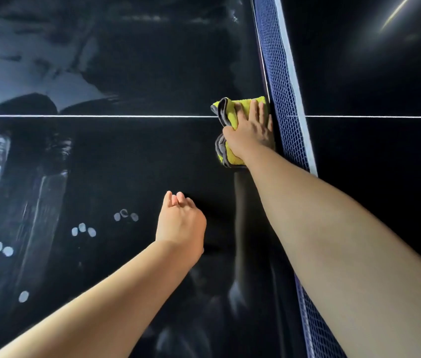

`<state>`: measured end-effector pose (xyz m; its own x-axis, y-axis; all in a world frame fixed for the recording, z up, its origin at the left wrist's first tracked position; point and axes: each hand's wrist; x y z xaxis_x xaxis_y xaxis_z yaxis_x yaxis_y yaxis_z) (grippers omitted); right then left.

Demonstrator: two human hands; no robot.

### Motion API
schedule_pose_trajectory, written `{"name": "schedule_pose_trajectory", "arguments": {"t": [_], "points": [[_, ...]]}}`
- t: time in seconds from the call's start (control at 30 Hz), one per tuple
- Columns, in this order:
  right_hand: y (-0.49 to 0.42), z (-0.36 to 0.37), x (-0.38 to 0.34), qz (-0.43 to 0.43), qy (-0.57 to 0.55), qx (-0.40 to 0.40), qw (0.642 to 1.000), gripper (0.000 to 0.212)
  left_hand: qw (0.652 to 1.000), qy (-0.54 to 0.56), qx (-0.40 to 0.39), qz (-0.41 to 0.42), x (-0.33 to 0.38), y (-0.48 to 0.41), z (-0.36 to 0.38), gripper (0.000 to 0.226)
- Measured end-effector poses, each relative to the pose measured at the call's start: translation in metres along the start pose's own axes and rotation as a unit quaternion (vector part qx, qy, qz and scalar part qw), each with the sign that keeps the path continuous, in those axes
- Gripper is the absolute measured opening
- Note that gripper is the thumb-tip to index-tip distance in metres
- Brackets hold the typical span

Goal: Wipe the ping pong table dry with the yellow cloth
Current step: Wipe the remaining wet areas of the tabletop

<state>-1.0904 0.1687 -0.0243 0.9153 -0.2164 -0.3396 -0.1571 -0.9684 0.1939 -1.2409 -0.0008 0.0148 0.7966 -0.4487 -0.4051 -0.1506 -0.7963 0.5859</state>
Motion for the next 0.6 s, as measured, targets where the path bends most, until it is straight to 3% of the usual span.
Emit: {"name": "schedule_pose_trajectory", "arguments": {"t": [0.2,0.43,0.6], "points": [[0.072,0.007,0.018,0.022,0.014,0.011,1.0,0.069,0.997,0.073,-0.011,-0.017,-0.005,0.011,0.002,0.104],[0.183,0.013,0.04,0.041,0.005,-0.004,0.999,0.072,0.985,0.135,0.108,-0.018,0.011,0.067,0.028,0.071],[0.273,0.021,0.055,0.073,0.0,-0.01,0.997,0.073,0.98,0.133,0.142,0.028,0.031,0.114,0.051,0.066]]}}
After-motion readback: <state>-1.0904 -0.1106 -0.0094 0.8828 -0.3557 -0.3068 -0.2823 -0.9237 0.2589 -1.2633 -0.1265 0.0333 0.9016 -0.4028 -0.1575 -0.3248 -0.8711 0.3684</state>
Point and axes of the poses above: each hand's wrist, its own y-axis away from the middle knuckle, its own z-axis out of the palm, x = y × z, and after that the axes turned 10 degrees about -y, right-handed
